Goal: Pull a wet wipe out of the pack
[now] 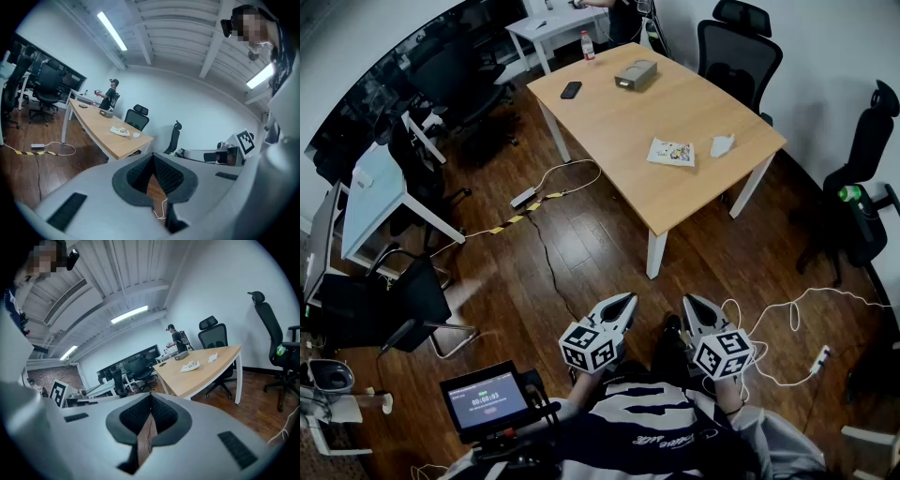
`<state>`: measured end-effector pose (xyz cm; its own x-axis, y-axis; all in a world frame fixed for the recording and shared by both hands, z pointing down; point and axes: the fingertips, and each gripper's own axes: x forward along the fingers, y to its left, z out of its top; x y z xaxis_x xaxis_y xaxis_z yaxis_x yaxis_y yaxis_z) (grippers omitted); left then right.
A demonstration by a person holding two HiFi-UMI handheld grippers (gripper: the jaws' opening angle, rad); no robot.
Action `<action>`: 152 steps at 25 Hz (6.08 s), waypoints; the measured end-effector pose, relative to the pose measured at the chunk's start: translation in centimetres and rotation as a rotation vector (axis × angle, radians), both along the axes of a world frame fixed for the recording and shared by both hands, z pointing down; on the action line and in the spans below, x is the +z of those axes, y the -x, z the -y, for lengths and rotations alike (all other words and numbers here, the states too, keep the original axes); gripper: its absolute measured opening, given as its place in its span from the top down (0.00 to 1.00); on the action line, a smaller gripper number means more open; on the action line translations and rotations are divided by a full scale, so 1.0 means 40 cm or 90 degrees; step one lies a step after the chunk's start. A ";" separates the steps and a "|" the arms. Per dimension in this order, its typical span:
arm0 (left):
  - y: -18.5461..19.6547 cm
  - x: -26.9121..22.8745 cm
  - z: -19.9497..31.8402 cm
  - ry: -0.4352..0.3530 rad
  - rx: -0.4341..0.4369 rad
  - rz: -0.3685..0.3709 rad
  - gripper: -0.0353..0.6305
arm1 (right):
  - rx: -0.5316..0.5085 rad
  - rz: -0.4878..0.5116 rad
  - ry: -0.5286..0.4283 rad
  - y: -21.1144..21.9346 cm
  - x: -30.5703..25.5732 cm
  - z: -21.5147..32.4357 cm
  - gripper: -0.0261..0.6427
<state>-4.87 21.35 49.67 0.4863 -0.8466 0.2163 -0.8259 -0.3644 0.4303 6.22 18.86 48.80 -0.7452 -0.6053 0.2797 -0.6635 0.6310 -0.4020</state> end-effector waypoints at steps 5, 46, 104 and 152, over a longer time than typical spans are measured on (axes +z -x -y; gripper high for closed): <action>-0.001 -0.008 0.151 -0.002 -0.032 0.001 0.94 | -0.029 -0.003 -0.012 -0.002 -0.017 0.174 0.98; 0.075 0.090 0.995 0.041 0.107 0.067 0.94 | 0.032 -0.001 0.049 0.098 0.062 1.003 0.98; 0.062 0.429 1.386 0.077 0.396 0.382 0.94 | 0.119 -0.341 0.161 0.235 0.370 1.401 0.72; 0.069 0.324 1.353 0.150 0.265 0.109 0.94 | 0.186 -0.057 0.090 0.097 0.065 1.242 0.94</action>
